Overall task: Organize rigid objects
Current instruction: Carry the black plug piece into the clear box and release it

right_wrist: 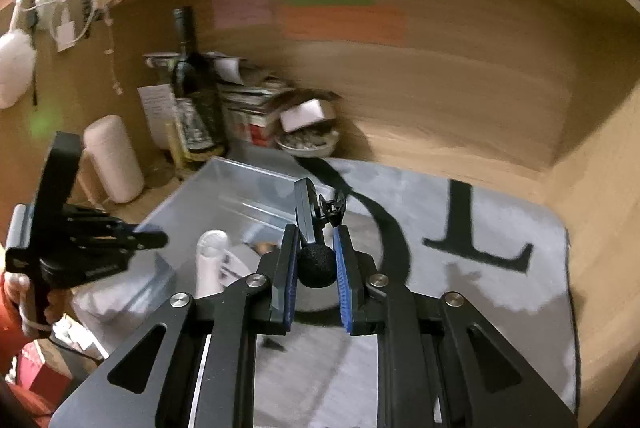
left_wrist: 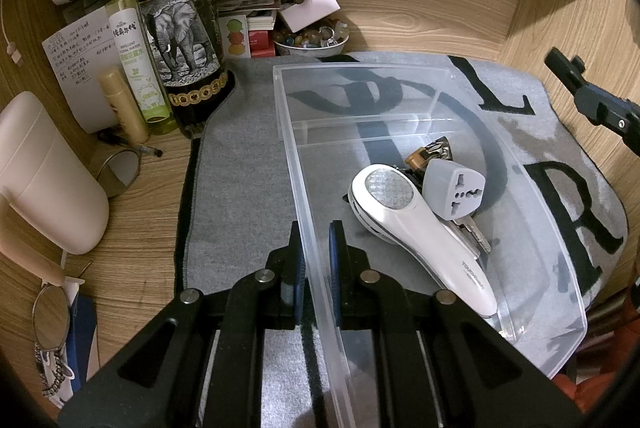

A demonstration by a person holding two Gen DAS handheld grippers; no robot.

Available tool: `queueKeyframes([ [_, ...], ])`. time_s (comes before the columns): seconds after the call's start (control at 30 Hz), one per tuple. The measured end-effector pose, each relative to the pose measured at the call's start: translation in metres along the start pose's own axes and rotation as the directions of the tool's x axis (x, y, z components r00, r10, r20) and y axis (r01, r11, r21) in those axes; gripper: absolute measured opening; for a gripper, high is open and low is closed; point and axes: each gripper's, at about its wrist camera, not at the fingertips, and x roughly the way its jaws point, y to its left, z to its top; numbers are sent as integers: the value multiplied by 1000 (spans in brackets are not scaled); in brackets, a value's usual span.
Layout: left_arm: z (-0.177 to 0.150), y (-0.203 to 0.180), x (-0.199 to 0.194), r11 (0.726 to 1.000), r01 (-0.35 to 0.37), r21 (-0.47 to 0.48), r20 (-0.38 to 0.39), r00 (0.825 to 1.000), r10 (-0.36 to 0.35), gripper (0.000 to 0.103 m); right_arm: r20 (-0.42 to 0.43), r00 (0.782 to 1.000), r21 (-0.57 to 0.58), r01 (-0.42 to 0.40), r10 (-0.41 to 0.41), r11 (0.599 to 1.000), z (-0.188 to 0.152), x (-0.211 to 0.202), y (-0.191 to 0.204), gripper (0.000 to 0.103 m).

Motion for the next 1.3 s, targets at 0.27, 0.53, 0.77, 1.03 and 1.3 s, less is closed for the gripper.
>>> queueKeyframes([
  [0.27, 0, 0, 0, 1000, 0, -1, 1, 1000, 0, 9, -27, 997, -61, -69, 67, 996, 7, 21, 31, 16],
  [0.53, 0, -2, 0, 1000, 4, 2, 1, 1000, -4, 9, -115, 987, -89, -123, 113, 988, 1, 52, 51, 16],
  [0.77, 0, -3, 0, 1000, 6, 2, 3, 1000, -6, 9, -188, 973, -115, -155, 132, 981, -4, 73, 66, 16],
  [1.03, 0, -2, 0, 1000, 9, 4, 4, 1000, -9, 9, -227, 966, -130, -160, 127, 979, -5, 81, 73, 23],
  [1.3, 0, -2, 0, 1000, 10, 5, 4, 1000, -10, 9, -197, 973, -136, -147, 119, 980, -5, 74, 70, 39],
])
